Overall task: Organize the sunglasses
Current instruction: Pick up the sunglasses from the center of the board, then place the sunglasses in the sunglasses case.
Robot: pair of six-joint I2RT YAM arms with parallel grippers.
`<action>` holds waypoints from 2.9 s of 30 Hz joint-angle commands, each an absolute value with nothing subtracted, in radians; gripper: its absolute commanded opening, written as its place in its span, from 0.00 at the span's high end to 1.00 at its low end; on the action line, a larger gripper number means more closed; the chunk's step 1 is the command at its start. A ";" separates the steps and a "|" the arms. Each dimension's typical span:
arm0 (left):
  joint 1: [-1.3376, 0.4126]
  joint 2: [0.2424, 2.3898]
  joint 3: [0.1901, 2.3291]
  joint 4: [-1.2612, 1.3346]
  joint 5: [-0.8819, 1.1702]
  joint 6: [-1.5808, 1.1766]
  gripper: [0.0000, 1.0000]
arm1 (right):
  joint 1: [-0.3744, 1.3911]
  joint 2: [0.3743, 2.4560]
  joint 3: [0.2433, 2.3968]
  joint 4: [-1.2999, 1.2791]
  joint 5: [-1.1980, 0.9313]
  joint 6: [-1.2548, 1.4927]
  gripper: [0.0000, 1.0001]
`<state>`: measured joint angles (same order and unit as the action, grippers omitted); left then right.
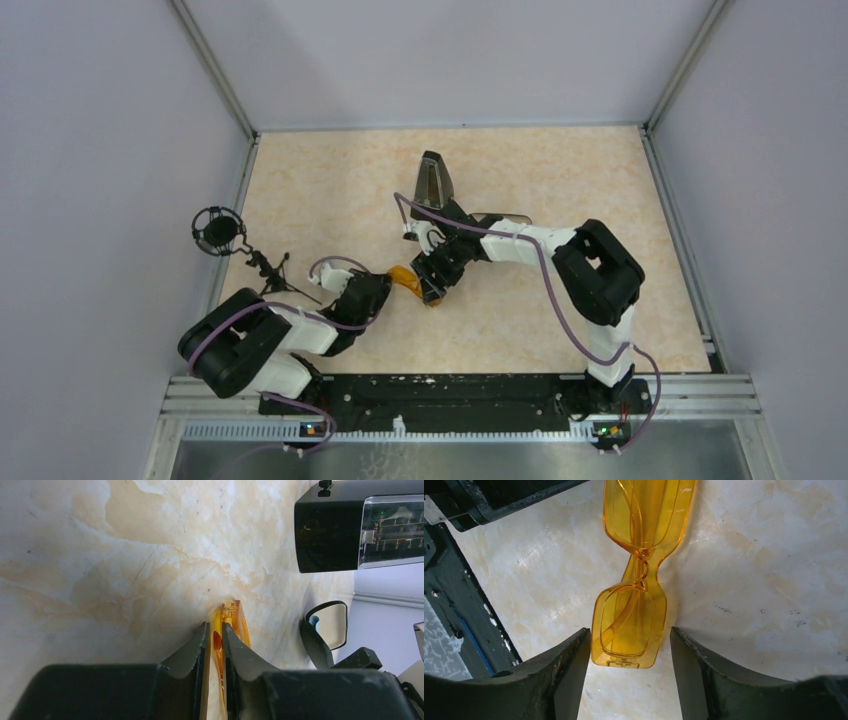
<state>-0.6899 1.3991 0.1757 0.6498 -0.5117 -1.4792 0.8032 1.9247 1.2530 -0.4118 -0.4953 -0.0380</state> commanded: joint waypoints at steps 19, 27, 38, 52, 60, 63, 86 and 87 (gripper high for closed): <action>-0.686 0.979 0.154 0.396 -0.450 -1.309 0.50 | 0.793 1.806 1.241 -0.495 -0.349 -0.371 0.81; -0.685 0.727 0.095 0.226 -0.462 -1.308 0.49 | 0.792 1.775 1.328 -0.679 -0.243 -0.608 0.82; -0.685 0.621 0.077 0.159 -0.464 -1.324 0.49 | 0.790 1.952 1.632 -0.895 -0.046 -0.796 0.82; -0.685 0.630 0.055 0.172 -0.447 -1.336 0.49 | 0.670 2.110 1.984 -1.142 0.004 -0.907 0.83; -0.686 0.658 0.051 0.206 -0.432 -1.336 0.49 | 0.585 2.112 1.989 -1.197 -0.043 -0.971 0.85; -0.685 0.677 0.051 0.222 -0.425 -1.336 0.49 | 0.559 2.115 1.980 -1.215 -0.064 -0.984 0.85; -0.686 0.709 0.051 0.250 -0.415 -1.324 0.50 | 0.456 2.132 1.892 -1.294 -0.142 -1.082 0.88; -0.687 0.710 0.052 0.250 -0.415 -1.322 0.50 | 0.450 2.132 1.893 -1.302 -0.147 -1.095 0.88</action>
